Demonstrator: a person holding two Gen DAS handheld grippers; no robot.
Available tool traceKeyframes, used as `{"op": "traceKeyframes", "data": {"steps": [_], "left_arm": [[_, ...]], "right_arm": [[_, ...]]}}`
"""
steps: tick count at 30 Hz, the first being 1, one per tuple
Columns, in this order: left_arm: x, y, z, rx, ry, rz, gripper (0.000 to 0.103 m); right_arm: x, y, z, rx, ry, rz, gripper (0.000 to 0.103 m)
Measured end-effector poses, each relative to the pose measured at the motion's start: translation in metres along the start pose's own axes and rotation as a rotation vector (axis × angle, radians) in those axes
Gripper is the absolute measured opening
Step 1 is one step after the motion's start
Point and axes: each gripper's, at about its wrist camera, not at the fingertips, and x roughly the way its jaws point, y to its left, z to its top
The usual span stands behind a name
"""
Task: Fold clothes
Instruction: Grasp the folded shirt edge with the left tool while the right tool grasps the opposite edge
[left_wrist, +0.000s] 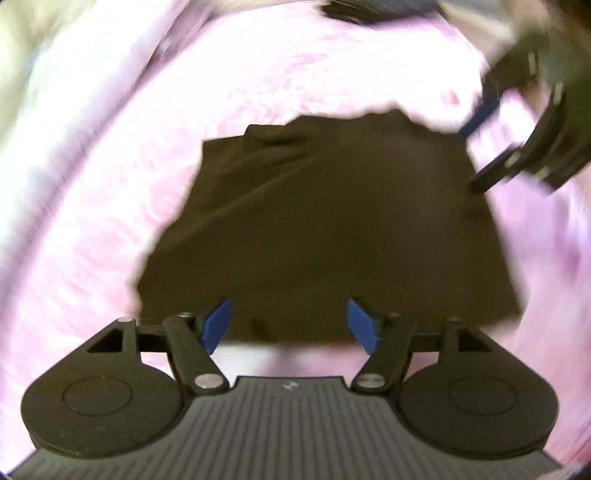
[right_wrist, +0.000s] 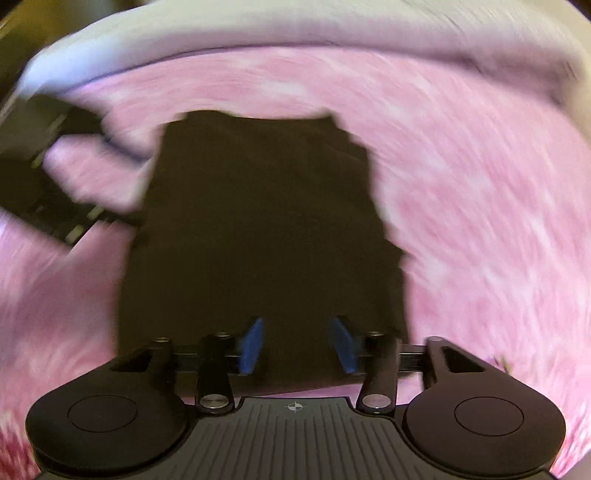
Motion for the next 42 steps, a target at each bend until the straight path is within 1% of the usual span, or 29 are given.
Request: {"op": "traceKeyframes", "data": {"steps": [2, 3, 4, 6, 8, 9, 10, 12, 13, 14, 15, 16, 17, 19, 20, 21, 22, 23, 24, 25, 28, 30, 31, 32, 34, 37, 39, 40, 42], "left_arm": [[0.000, -0.003, -0.019, 0.182, 0.006, 0.059, 0.066], [0.003, -0.004, -0.028, 0.258, 0.008, 0.080, 0.066], [0.007, -0.003, -0.034, 0.310, 0.006, 0.088, 0.066], [0.014, -0.002, -0.042, 0.416, -0.012, 0.102, 0.066], [0.023, -0.005, -0.047, 0.528, -0.043, 0.133, 0.068], [0.027, -0.006, -0.048, 0.579, -0.062, 0.145, 0.069], [0.031, -0.007, -0.049, 0.621, -0.077, 0.150, 0.069], [0.039, -0.012, -0.050, 0.715, -0.109, 0.159, 0.069], [0.043, -0.015, -0.051, 0.756, -0.120, 0.151, 0.069], [0.047, -0.017, -0.052, 0.797, -0.132, 0.146, 0.069], [0.050, -0.020, -0.052, 0.838, -0.147, 0.149, 0.070], [0.053, -0.023, -0.052, 0.870, -0.160, 0.160, 0.070], [0.056, -0.026, -0.051, 0.899, -0.172, 0.171, 0.070], [0.061, -0.031, -0.046, 0.928, -0.184, 0.194, 0.069], [0.062, -0.034, -0.043, 0.940, -0.183, 0.192, 0.069], [0.063, -0.037, -0.039, 0.953, -0.182, 0.189, 0.065], [0.064, -0.040, -0.035, 0.960, -0.178, 0.180, 0.051], [0.064, -0.043, -0.032, 0.950, -0.165, 0.148, 0.042], [0.064, -0.045, -0.029, 0.938, -0.153, 0.121, 0.022], [0.062, -0.049, -0.026, 0.920, -0.145, 0.108, 0.014], [0.058, -0.058, -0.020, 0.859, -0.121, 0.071, 0.011], [0.054, -0.057, -0.015, 0.791, -0.107, 0.061, 0.010], [0.052, -0.056, -0.013, 0.768, -0.102, 0.055, 0.010], [0.052, -0.053, -0.009, 0.755, -0.098, 0.048, 0.010], [0.051, -0.048, -0.002, 0.725, -0.090, 0.027, 0.010], [0.053, -0.043, -0.004, 0.686, -0.081, 0.007, 0.010], [0.052, -0.044, -0.003, 0.686, -0.078, 0.008, 0.010], [0.051, -0.045, -0.003, 0.688, -0.074, 0.010, 0.010], [0.046, -0.048, -0.002, 0.694, -0.066, 0.019, 0.010]], "right_arm": [[0.000, 0.040, -0.007, -0.062, -0.016, 0.008, 0.061], [0.006, 0.060, -0.010, -0.093, -0.015, 0.001, 0.061], [0.013, 0.080, -0.012, -0.121, -0.012, -0.011, 0.061], [0.033, 0.111, -0.015, -0.158, 0.003, -0.063, 0.061], [0.058, 0.137, -0.019, -0.254, 0.030, -0.156, 0.061], [0.068, 0.147, -0.021, -0.305, 0.030, -0.200, 0.063], [0.071, 0.153, -0.024, -0.350, 0.005, -0.236, 0.067], [0.070, 0.151, -0.026, -0.369, -0.021, -0.266, 0.066], [0.068, 0.146, -0.027, -0.363, -0.027, -0.282, 0.052], [0.064, 0.138, -0.028, -0.346, -0.028, -0.283, 0.031], [0.058, 0.129, -0.026, -0.316, -0.031, -0.249, 0.027], [0.052, 0.120, -0.025, -0.286, -0.034, -0.214, 0.016], [0.044, 0.112, -0.024, -0.267, -0.041, -0.188, 0.014], [0.022, 0.104, -0.021, -0.273, -0.066, -0.164, 0.013], [0.011, 0.100, -0.021, -0.281, -0.075, -0.157, 0.013], [0.000, 0.096, -0.022, -0.296, -0.076, -0.161, 0.013], [-0.011, 0.091, -0.027, -0.308, -0.071, -0.167, 0.013], [-0.018, 0.086, -0.033, -0.316, -0.060, -0.174, 0.013], [-0.020, 0.082, -0.040, -0.324, -0.042, -0.180, 0.013], [-0.023, 0.078, -0.046, -0.331, -0.025, -0.187, 0.013], [-0.018, 0.082, -0.065, -0.391, -0.004, -0.238, 0.016], [-0.005, 0.094, -0.075, -0.432, -0.007, -0.320, 0.029], [0.001, 0.101, -0.080, -0.448, -0.019, -0.370, 0.044], [0.007, 0.107, -0.085, -0.460, -0.032, -0.405, 0.053], [0.023, 0.120, -0.090, -0.458, -0.041, -0.431, 0.057], [0.046, 0.119, -0.087, -0.441, -0.057, -0.476, 0.057], [0.058, 0.114, -0.083, -0.428, -0.069, -0.506, 0.057], [0.060, 0.107, -0.080, -0.415, -0.070, -0.507, 0.056], [0.056, 0.093, -0.075, -0.379, -0.058, -0.460, 0.035]]}}
